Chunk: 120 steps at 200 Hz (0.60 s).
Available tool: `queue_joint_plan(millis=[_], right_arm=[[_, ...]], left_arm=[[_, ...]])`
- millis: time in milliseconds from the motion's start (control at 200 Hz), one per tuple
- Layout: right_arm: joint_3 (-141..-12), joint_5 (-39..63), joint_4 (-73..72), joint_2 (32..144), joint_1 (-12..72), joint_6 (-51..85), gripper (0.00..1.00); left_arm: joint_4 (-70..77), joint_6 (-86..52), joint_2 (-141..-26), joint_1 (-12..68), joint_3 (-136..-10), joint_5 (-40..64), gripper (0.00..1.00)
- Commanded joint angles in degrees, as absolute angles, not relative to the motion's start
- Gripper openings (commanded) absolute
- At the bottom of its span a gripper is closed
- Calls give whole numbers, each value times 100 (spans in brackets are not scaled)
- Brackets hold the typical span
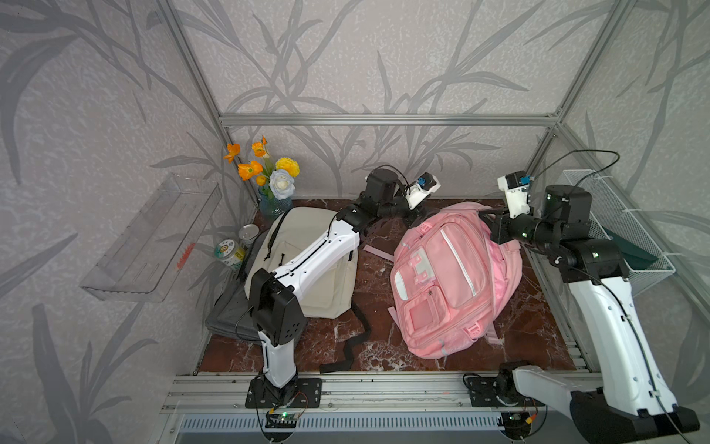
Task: Zip up the backpack
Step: Zip the zipper on the backpack.
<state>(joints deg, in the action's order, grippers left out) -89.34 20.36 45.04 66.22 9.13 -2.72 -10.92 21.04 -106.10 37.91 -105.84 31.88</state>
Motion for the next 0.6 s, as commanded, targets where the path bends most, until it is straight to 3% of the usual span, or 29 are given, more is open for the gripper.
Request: queue_joint_plan(millis=[0, 280, 455, 595], right_arm=[[-9108, 2021, 4337, 6605, 1205, -823, 0], [-9146, 1925, 4236, 6544, 1263, -690, 0], [-9193, 1855, 4249, 6592, 1366, -686, 0], [-9165, 1762, 4231, 6592, 1471, -681, 0]], left_arm=[[-1454, 2572, -10661, 3844, -10997, 3672, 57], [-2061, 3205, -10956, 4131, -11504, 4287, 60], [-1905, 3174, -11186, 4345, -11691, 3966, 60], [-1636, 2926, -11482, 4420, -11959, 3491, 52]])
